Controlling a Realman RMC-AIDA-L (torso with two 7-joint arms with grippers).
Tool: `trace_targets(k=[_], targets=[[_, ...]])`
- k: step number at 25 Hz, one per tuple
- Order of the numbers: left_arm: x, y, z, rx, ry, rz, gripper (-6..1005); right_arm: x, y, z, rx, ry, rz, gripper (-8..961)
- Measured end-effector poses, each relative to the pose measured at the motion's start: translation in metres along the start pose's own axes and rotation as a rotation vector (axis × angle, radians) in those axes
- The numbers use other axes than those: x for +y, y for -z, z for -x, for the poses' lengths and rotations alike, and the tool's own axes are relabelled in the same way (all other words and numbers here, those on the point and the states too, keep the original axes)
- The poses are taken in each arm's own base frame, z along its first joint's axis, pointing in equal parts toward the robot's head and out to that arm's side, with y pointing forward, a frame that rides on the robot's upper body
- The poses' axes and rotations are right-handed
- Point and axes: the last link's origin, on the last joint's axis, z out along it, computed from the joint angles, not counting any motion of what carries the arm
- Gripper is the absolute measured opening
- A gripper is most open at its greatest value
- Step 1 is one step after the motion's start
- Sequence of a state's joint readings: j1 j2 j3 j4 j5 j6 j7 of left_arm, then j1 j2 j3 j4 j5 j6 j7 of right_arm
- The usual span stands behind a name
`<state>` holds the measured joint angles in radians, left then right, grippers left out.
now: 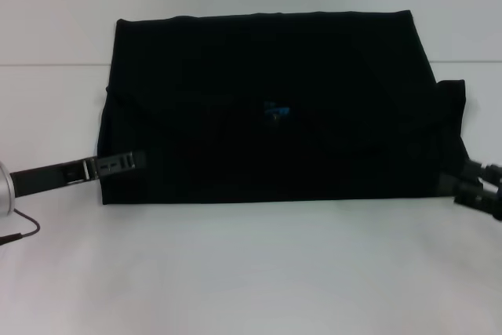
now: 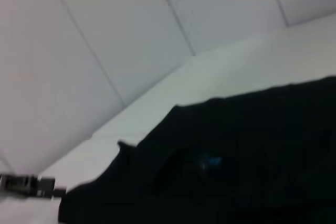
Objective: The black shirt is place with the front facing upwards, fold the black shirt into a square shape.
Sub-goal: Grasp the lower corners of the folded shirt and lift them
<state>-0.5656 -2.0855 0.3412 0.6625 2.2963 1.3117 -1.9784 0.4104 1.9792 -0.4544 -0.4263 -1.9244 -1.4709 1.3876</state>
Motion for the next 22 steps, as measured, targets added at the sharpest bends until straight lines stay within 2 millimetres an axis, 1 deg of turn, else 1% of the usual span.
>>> trace_targets(k=[5,9,13,19,22], targets=[[-0.002,-0.002,0.002,0.001,-0.112,-0.018,956,0.007,-0.009,-0.010,0.067,0.020,0.036,939],[-0.006,-0.005,0.004,0.008,-0.145,-0.048,944,0.010,-0.014,-0.010,0.077,0.028,0.052,939],[-0.003,-0.009,0.008,-0.018,-0.170,-0.041,930,0.011,-0.015,-0.010,0.078,0.029,0.055,938],[0.004,-0.009,0.012,-0.045,-0.188,0.011,908,0.011,-0.014,-0.010,0.075,0.028,0.057,938],[0.004,-0.011,0.012,-0.056,-0.202,0.007,897,0.011,-0.014,-0.010,0.071,0.027,0.056,938]])
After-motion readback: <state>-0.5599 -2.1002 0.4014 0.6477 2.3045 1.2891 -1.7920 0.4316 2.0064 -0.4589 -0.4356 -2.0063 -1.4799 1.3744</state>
